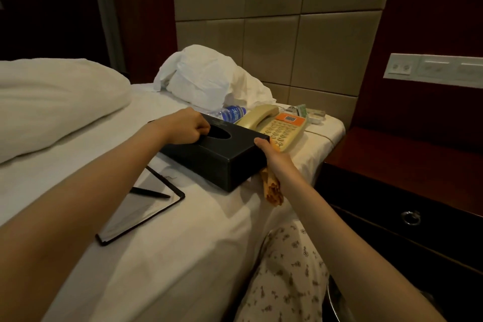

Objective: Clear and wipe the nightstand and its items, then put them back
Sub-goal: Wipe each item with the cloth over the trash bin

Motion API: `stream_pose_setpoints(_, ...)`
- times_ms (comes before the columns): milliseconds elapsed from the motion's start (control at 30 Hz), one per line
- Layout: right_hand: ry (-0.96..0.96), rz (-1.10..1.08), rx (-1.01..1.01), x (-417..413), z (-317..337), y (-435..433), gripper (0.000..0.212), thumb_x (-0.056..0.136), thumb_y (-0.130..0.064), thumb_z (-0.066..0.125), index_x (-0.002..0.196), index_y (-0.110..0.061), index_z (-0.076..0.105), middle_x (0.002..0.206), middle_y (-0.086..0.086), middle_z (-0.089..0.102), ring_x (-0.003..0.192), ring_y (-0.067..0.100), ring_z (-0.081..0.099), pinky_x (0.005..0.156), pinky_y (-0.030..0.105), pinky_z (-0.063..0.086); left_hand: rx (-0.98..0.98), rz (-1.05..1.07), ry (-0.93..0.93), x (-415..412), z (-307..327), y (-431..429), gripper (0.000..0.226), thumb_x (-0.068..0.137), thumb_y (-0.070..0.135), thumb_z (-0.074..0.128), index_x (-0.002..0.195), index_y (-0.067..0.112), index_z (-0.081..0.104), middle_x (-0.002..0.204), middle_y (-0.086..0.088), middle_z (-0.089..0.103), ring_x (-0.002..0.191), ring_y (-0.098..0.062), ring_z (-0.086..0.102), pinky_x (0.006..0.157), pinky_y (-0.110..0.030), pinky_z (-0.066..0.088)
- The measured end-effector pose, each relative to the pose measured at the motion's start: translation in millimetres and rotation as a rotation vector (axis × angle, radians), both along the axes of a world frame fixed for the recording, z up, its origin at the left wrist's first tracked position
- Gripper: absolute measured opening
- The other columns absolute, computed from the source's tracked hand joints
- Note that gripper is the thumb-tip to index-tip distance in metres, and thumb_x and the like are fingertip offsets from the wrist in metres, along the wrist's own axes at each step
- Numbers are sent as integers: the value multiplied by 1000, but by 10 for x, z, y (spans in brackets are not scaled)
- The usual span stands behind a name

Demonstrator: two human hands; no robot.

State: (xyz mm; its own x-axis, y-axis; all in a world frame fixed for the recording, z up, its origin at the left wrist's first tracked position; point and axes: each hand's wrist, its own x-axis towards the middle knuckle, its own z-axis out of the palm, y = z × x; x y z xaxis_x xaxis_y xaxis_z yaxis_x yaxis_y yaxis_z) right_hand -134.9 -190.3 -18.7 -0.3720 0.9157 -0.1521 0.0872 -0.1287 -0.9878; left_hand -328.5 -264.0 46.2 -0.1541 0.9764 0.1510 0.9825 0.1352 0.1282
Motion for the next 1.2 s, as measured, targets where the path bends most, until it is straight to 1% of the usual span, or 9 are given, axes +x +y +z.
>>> stream_pose_setpoints(200,-164,-254,309,189,232,12,58,98,-35,40,147,-13,17,129,6,50,112,24,52,86,33,44,64,-36,199,54,42,-101,18,85,3,55,97,16,60,98,-1,50,87,-18,51,73,-23,37)
stream_pose_setpoints(333,-111,-196,474,74,489,-148,47,98,-35,40,139,-13,29,121,4,49,101,20,49,86,33,42,100,4,66,56,128,-337,23,85,1,55,92,20,44,88,2,47,84,-18,48,63,-18,35)
stream_pose_setpoints(500,-85,-19,481,-173,555,-423,41,97,-34,39,133,-14,37,113,3,47,99,20,48,92,40,45,-584,178,-81,82,206,-732,20,88,30,62,104,19,56,103,-5,60,92,-19,59,83,-32,49)
stream_pose_setpoints(567,-81,34,473,-239,506,-503,41,96,-33,39,132,-15,39,115,4,49,103,23,50,95,42,45,-658,134,-20,91,145,-829,23,83,29,68,103,25,58,103,1,58,99,-17,56,91,-34,49)
stream_pose_setpoints(833,23,70,326,-179,451,-460,37,97,-35,39,130,-17,41,107,6,54,99,25,56,87,39,49,-554,-2,36,153,67,-893,11,84,20,68,90,25,59,94,4,60,92,-13,54,89,-27,43)
stream_pose_setpoints(933,147,72,204,-74,431,-388,27,98,-32,42,120,-18,45,99,9,58,88,23,58,71,30,50,-362,-127,-142,346,286,-838,19,88,17,62,83,34,54,86,12,60,83,-6,57,86,-29,47)
stream_pose_setpoints(1000,214,54,108,-1,403,-329,35,96,-31,46,125,-11,45,103,13,60,88,25,60,71,31,52,-235,-212,-291,541,397,-762,21,90,17,58,84,36,54,81,14,60,78,-1,59,76,-19,49)
stream_pose_setpoints(1100,306,59,20,160,350,-258,25,96,-27,47,114,-10,46,88,12,59,69,21,58,51,25,50,-108,-322,-506,821,453,-577,13,92,18,54,91,30,57,83,14,64,74,4,62,67,-12,49)
stream_pose_setpoints(1200,359,52,18,396,293,-166,19,97,-27,43,103,-10,48,79,9,58,64,19,55,54,29,45,-23,-397,-646,1084,391,-287,11,94,21,52,104,23,56,94,6,65,80,-1,64,70,-13,53)
